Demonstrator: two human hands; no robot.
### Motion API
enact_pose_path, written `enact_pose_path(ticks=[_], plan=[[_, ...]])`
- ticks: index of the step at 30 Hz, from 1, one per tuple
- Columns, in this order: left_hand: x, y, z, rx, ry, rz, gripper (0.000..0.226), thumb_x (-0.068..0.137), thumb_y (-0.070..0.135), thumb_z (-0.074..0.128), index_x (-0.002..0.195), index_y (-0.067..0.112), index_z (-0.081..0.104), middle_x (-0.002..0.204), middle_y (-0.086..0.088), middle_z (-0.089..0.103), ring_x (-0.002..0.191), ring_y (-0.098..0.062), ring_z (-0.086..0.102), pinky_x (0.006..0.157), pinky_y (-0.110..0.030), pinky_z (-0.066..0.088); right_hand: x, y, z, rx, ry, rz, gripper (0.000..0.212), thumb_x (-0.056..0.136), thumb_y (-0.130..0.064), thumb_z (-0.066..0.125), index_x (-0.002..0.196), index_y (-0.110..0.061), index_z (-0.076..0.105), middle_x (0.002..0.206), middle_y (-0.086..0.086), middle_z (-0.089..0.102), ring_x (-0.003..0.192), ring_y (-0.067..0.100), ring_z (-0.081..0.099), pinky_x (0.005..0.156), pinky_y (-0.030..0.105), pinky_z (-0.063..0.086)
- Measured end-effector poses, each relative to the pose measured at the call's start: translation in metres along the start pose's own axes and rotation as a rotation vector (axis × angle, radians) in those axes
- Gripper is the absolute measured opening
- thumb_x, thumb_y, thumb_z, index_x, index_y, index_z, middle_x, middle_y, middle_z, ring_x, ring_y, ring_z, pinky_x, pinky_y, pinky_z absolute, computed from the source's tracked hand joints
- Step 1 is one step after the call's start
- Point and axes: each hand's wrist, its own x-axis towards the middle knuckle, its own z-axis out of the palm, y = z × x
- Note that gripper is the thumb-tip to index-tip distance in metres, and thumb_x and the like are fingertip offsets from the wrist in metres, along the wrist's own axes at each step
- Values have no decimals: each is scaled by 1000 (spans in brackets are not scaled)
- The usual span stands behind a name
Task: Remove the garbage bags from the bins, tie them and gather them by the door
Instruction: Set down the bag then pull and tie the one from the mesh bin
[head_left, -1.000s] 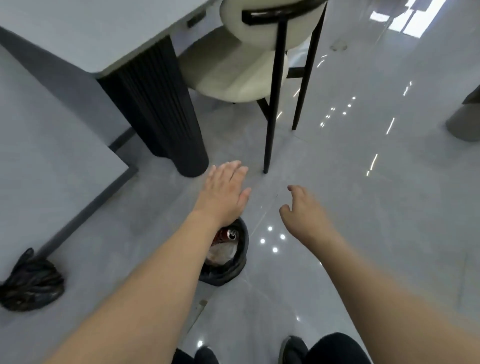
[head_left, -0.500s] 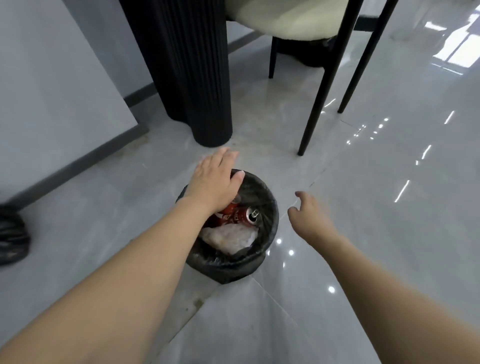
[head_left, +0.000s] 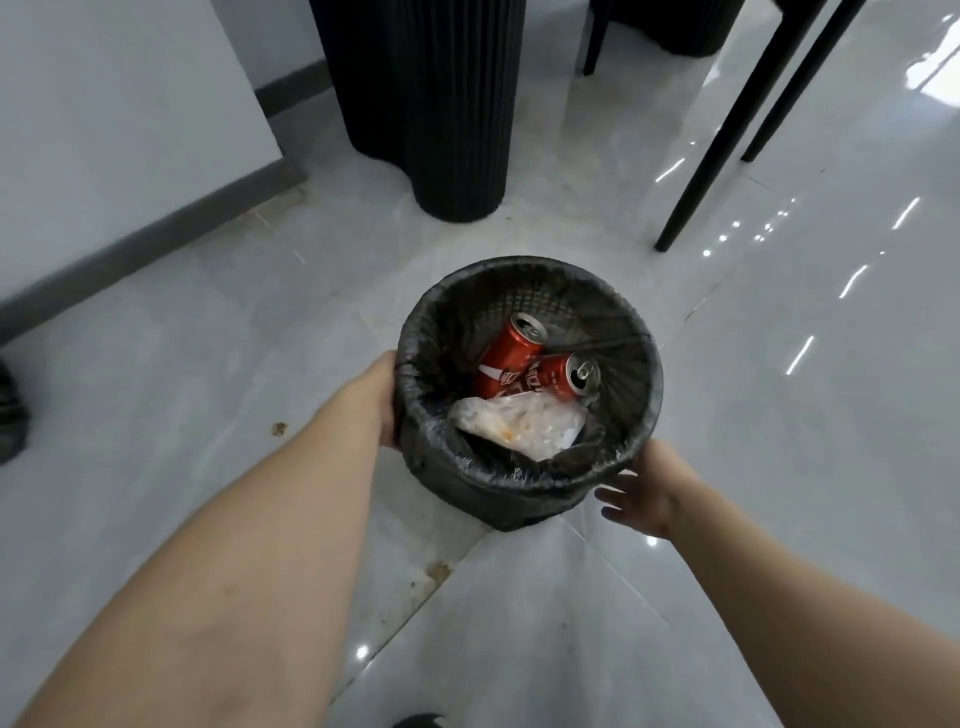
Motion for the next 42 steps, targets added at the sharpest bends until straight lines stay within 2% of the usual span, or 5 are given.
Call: enact_pose_path(ticks=[3,14,22,35,42], plan=[[1,-2,-8,160,35,-19,52,75,43,54,113,13,71,109,-14,73,105,-39,66,100,-58,43,4,6,12,7,-36,-15,40,91,-42,46,109,-12,64,115,7,63,106,26,58,109,47,32],[-20,-10,-20,102,-16,5,34,88,29,58,113,9,68,111,-13,72,102,-31,69,92,-49,53,-15,12,25,136,-14,-40,24,91,-30,53,102,-14,69,88,2,73,69,16,68,50,22,54],[-64,12,-11,75,63,131,31,97,9,41,79,-2,64,63,-16,71,51,-25,69,42,-41,56,-63,-4,20,255,36,-89,31,99,-8,35,74,-6,52,39,4,59,28,10,55,29,15,40],[-93,34,17,551,175,282,13,92,6,50,91,1,62,79,-17,68,66,-26,67,58,-36,59,-79,-36,23,310,186,-254,26,87,-1,30,90,-8,55,73,8,59,57,23,57,37,28,51],[-116,46,37,539,106,237,21,96,5,41,92,1,61,63,-9,69,47,-18,66,43,-24,54,-94,-47,20,349,105,-259,18,89,-1,34,88,-3,52,72,10,58,53,22,58,47,29,53]])
